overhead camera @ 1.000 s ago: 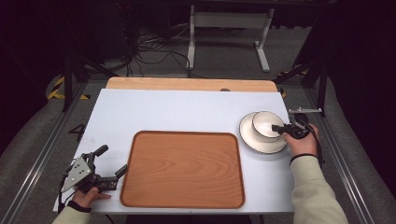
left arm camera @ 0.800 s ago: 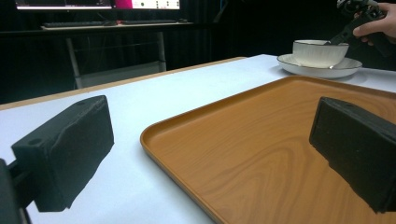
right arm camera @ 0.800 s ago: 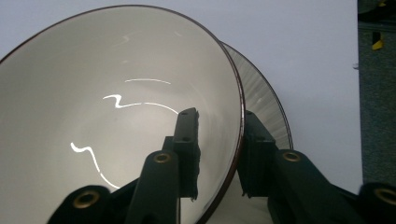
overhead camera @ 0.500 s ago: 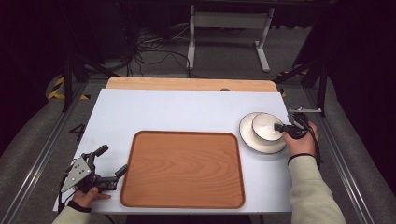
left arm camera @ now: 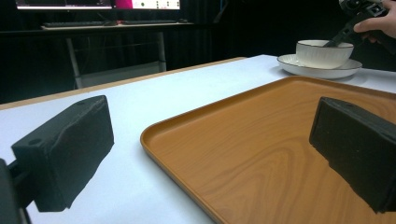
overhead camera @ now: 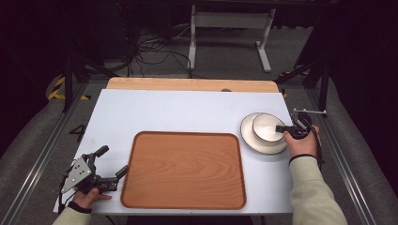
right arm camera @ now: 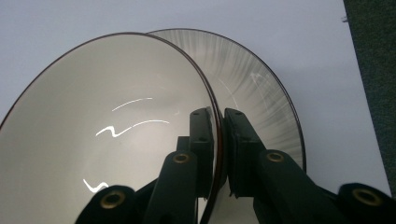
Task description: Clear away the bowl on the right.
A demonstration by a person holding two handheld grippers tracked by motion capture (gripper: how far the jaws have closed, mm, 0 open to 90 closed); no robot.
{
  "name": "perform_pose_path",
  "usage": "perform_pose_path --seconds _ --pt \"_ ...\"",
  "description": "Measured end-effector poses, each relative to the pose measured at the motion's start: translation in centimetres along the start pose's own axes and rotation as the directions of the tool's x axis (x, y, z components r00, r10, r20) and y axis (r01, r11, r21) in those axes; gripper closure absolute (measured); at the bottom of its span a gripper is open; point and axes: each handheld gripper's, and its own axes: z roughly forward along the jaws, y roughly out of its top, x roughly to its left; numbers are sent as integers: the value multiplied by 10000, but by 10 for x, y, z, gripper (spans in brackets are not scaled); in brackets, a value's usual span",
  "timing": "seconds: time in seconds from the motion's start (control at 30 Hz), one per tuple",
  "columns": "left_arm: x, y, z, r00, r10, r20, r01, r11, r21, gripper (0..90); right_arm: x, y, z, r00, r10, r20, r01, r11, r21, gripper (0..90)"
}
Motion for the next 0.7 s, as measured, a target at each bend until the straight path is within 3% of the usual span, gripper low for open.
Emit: perform_pose_path --seconds 0.2,0.57,0.7 --pt "0 0 0 10000 -4 0 4 10000 -3 3 1 3 -5 9999 60 -111 -58 9999 160 821" --pt "0 0 0 10000 -3 6 3 10000 11 3 12 12 -23 9995 33 -310 -37 9999 -114 818" --pt "0 0 0 10000 0 7 0 10000 10 3 17 16 -30 9979 -9 -654 -2 9999 -170 816"
